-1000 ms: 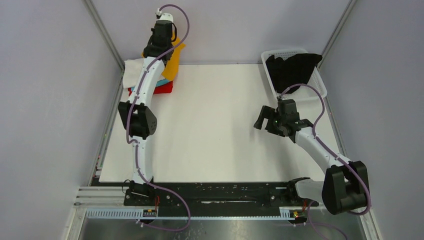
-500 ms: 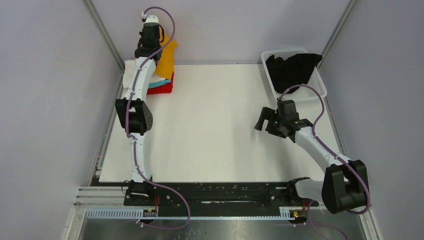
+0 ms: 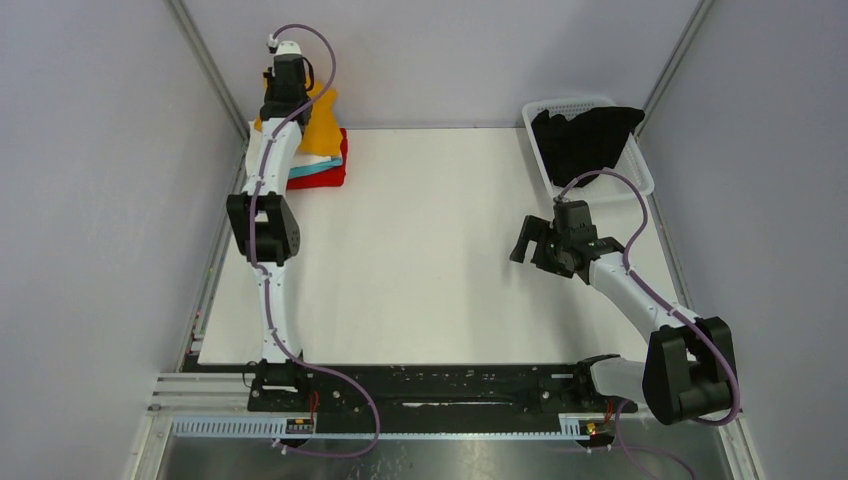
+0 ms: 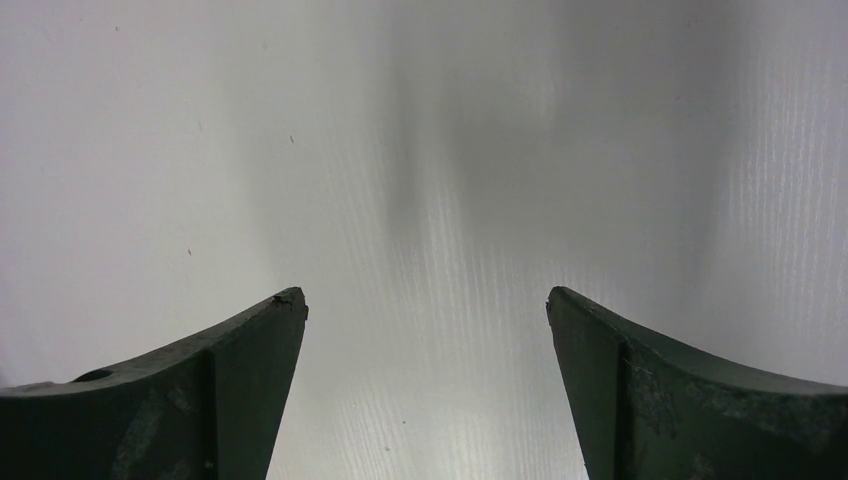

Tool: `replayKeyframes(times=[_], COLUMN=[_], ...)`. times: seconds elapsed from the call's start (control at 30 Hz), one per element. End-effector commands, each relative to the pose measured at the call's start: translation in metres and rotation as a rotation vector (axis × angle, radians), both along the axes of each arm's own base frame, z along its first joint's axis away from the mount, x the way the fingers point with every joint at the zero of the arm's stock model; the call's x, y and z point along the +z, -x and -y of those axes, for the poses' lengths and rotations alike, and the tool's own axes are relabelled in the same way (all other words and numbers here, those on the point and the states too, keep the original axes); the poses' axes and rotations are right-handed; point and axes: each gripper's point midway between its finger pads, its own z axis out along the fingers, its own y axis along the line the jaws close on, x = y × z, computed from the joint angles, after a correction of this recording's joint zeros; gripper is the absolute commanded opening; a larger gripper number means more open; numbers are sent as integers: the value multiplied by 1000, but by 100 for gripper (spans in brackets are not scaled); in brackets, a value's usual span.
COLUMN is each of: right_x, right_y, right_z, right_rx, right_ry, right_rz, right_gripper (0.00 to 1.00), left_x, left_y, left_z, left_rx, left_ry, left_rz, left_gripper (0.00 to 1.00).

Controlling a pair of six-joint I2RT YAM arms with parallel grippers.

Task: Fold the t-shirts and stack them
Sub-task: Put the neatly folded tshirt into the corner of the board with the left arm

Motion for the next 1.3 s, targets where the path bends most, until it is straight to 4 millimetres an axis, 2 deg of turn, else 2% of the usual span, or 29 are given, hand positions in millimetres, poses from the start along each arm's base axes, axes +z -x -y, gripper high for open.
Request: replayKeyframes(times=[0.0,0.1,0.13,0.17,0.2,0.23,0.27,0.4,0.53,0.63,0.73,0.83,0.97,1.1,1.27], right_x=[12,12,12,13,13,13,12,12,12,13,11,10,6,5,3], right_y=[-13,-13,-13,-13,-13,-13,-13,-12,-11,-10,-10,-9,-5,-5,-5], right_z=[5,5,5,5,5,5,5,4,4,5,5,5,6,7,5], right_rx=[-16,-17,-17,-17,-16,-15,-16,-16,-16,-15,-13,-11,-8,-4,1], right_ry=[27,29,29,29,27,27,28,24,18,21,23,24,34,41,34], right_rz=[43,44,44,45,43,44,42,41,42,46,41,36,25,25,13], right_gripper=[100,100,100,99,99,99,100,99,98,98,98,98,98,98,98], left_x=[13,4,2,0,2,1,5,18,23,20,16,9,-21,-67,-116], left_y=[-6,-6,-6,-6,-5,-5,-4,-1,-1,-5,-8,-8,-9,0,13], left_z=[-34,-47,-50,-52,-52,-52,-52,-43,-18,20,75,105,117,136,146], left_rx=[92,120,127,129,129,129,134,110,27,-114,-334,-452,-475,-508,-454], left_ry=[-46,-31,-27,-26,-25,-22,-19,41,147,248,383,485,559,673,855], left_rz=[88,82,82,78,81,79,89,122,142,135,115,102,42,-70,-161], left_gripper=[6,6,9,20,44,81,97,99,99,99,99,99,99,99,99])
